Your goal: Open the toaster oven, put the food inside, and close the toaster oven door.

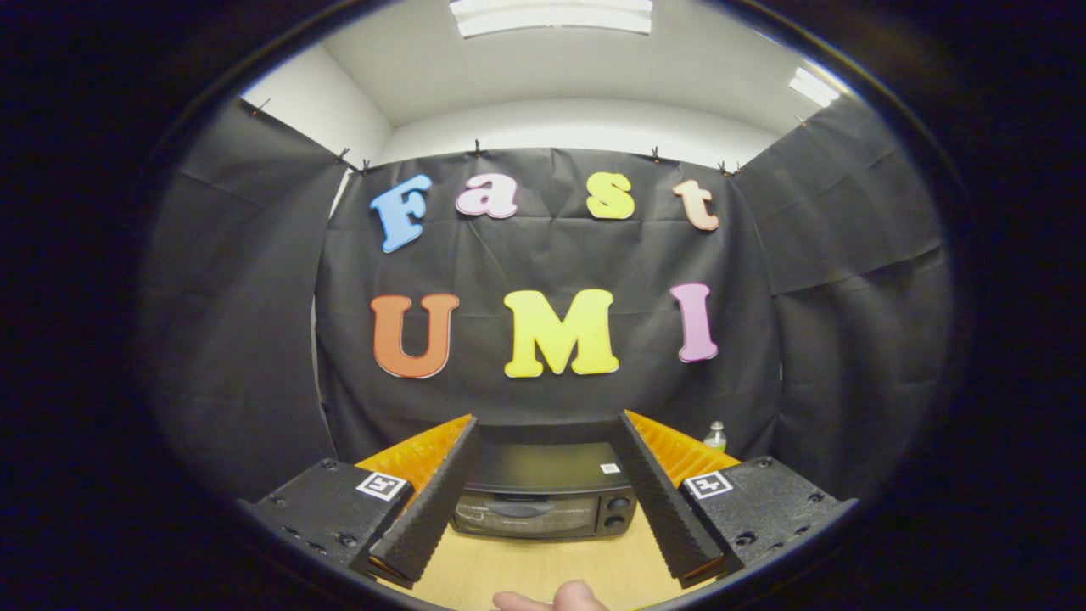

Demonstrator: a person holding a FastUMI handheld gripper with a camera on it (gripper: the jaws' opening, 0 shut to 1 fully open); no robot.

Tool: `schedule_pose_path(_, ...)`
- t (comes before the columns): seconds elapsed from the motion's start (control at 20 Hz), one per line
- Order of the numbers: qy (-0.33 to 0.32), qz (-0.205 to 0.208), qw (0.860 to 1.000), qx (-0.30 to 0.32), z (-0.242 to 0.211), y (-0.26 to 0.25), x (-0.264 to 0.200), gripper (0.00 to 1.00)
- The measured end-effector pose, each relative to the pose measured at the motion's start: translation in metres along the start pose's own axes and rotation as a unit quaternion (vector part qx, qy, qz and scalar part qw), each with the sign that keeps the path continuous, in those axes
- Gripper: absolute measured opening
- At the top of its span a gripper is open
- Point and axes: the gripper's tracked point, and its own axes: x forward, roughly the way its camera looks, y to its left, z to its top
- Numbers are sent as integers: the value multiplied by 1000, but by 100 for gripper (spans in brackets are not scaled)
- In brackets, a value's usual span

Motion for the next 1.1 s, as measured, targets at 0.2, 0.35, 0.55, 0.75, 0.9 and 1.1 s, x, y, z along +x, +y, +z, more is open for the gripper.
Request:
schedule_pose_path(0.2, 28, 49, 998, 23, -53, 21, 72, 100)
schedule_pose_path(0.35, 64, 32, 997, 12, -104, 15, 116, 100)
schedule_pose_path(0.55, 93, 19, 995, -12, -161, 19, 156, 100)
schedule_pose_path(0.75, 115, 7, 992, -44, -214, 18, 176, 100)
schedule_pose_path(0.9, 137, 3, 990, -33, -241, 16, 178, 100)
schedule_pose_path(1.1, 120, -8, 991, -56, -247, 13, 167, 100)
